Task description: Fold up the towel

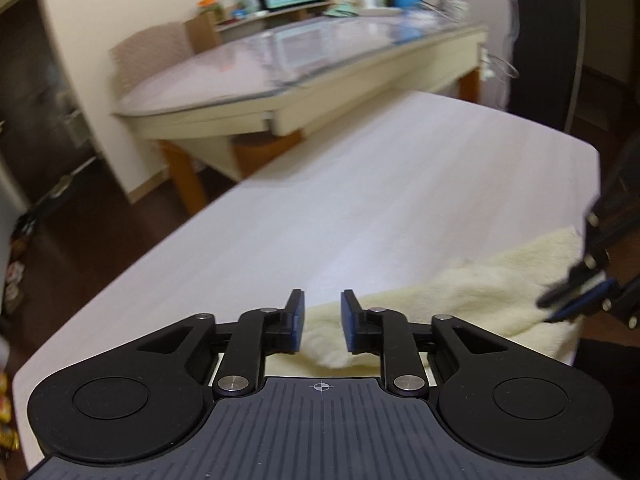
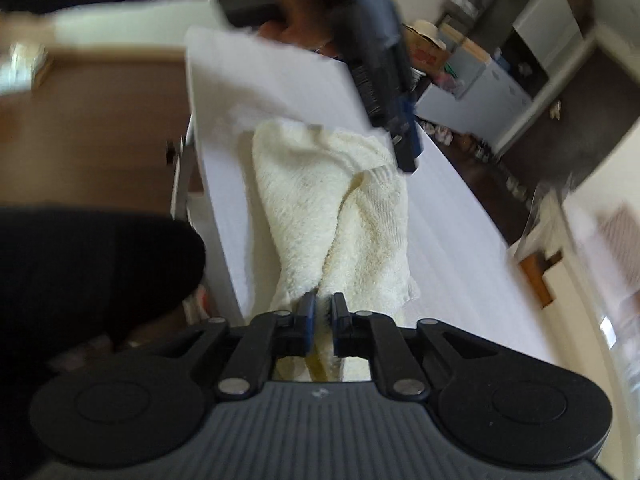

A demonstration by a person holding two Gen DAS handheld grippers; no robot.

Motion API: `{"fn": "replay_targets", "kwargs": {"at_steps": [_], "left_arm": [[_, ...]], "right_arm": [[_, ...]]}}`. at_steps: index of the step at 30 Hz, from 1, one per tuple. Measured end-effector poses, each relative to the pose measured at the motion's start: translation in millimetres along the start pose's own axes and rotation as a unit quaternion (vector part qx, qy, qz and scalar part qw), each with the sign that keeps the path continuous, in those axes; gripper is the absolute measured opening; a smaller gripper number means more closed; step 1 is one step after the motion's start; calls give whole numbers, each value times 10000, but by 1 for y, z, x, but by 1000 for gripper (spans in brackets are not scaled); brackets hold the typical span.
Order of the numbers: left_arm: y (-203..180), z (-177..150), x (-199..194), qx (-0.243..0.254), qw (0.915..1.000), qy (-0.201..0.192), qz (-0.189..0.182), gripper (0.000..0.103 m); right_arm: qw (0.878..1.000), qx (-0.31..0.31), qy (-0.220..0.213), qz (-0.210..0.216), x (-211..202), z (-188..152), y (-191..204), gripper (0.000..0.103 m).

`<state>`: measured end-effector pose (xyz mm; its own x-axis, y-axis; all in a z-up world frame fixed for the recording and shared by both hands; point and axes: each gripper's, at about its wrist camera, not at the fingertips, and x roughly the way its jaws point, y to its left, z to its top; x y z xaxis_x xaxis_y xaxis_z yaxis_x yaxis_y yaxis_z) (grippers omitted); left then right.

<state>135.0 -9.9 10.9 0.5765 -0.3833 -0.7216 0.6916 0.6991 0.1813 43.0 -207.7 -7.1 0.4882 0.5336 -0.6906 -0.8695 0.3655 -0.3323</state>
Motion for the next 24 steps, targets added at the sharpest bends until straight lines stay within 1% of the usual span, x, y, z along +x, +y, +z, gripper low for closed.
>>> {"fn": "replay_targets", "kwargs": {"at_steps": [2, 3, 5, 7, 10, 11, 14, 18, 19, 20, 22, 24], "left_arm": [[-4, -3, 4, 34, 10000, 60, 2, 23], [-5, -5, 6, 42, 10000, 85, 10, 23], [0, -10, 2, -14, 9999, 103, 82, 23], [5, -15, -2, -70, 9998, 121, 154, 23], [12, -22, -8, -155, 9994, 148, 261, 24], [15, -24, -10, -183, 9993, 157, 297, 25], [22, -31, -16, -267, 9987, 184, 405, 26], [33, -41, -24, -360, 9978, 199, 527, 27], [35, -43, -25, -377, 9976, 194, 550, 28], [37, -44, -26, -398, 9975, 195, 551, 29], [42, -46, -26, -422, 9974, 199, 556, 30], [46, -47, -26, -437, 9972, 208, 563, 30]], "right_arm": [[9966, 771, -257, 165, -8, 4, -24, 28], [9925, 1146, -367, 215, -12, 5, -37, 31], [9855, 1636, -437, 86, -10, 5, -59, 31], [9753, 2189, -304, -3, 5, 2, -83, 31], [9647, 2615, -240, 219, 24, -5, -97, 29], [9624, 2696, -202, 253, 32, -6, -100, 29], [9608, 2757, -143, 266, 42, -10, -104, 30], [9579, 2841, -137, 385, 48, -15, -106, 31], [9570, 2869, -150, 408, 46, -17, -106, 29], [9562, 2891, -172, 424, 44, -19, -106, 19], [9549, 2925, -282, 420, 35, -22, -104, 8], [9556, 2905, -389, 316, 25, -22, -103, 8]]}}
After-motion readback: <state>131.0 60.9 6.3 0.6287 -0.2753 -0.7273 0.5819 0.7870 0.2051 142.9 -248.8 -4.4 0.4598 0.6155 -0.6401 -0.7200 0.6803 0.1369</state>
